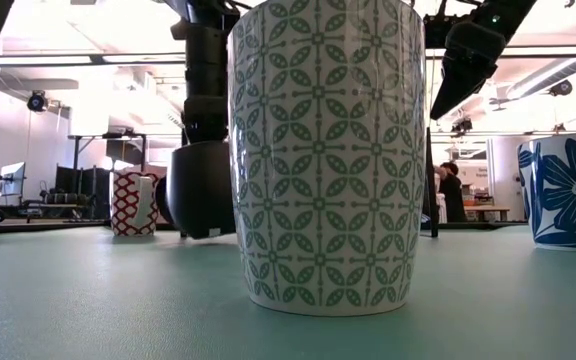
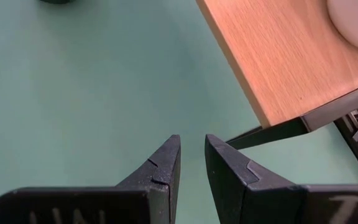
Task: Place coffee mugs
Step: Put the dark blue mug on the shelf
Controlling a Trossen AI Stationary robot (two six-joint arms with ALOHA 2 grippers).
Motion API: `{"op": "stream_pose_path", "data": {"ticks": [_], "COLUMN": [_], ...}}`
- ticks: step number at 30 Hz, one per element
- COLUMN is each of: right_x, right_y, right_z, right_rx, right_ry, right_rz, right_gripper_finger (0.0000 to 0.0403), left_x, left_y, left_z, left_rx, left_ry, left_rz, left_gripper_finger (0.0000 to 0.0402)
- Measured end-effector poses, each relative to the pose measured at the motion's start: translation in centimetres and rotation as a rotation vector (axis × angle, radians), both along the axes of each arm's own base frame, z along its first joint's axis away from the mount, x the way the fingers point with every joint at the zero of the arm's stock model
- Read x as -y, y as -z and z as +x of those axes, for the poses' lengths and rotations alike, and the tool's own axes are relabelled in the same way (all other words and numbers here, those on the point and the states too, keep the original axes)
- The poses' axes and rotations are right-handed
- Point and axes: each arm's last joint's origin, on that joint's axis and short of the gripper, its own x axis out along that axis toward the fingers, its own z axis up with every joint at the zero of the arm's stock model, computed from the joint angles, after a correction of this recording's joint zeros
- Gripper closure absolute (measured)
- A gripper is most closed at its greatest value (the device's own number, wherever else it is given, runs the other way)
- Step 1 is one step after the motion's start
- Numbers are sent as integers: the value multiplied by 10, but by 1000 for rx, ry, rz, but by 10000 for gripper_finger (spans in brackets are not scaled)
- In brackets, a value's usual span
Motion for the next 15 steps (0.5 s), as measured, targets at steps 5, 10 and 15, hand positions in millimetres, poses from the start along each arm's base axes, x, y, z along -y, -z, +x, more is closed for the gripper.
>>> {"op": "stream_pose_path", "data": {"ticks": [5, 10, 15], "right_x": [0, 0, 0], "right_y": [0, 0, 0], "right_z": [0, 0, 0], "right_rx": [0, 0, 0], "right_ry": [0, 0, 0], "right_rz": [1, 0, 0], "right_gripper_finger": [339, 339, 339], "left_x": [-1, -1, -2], "left_y": [13, 9, -8], "left_z": [4, 8, 11], "left_rx": [-45, -40, -5], "left_ry": [0, 10, 13], "left_rz": [-12, -15, -26], "left_gripper_finger": [367, 339, 318]}}
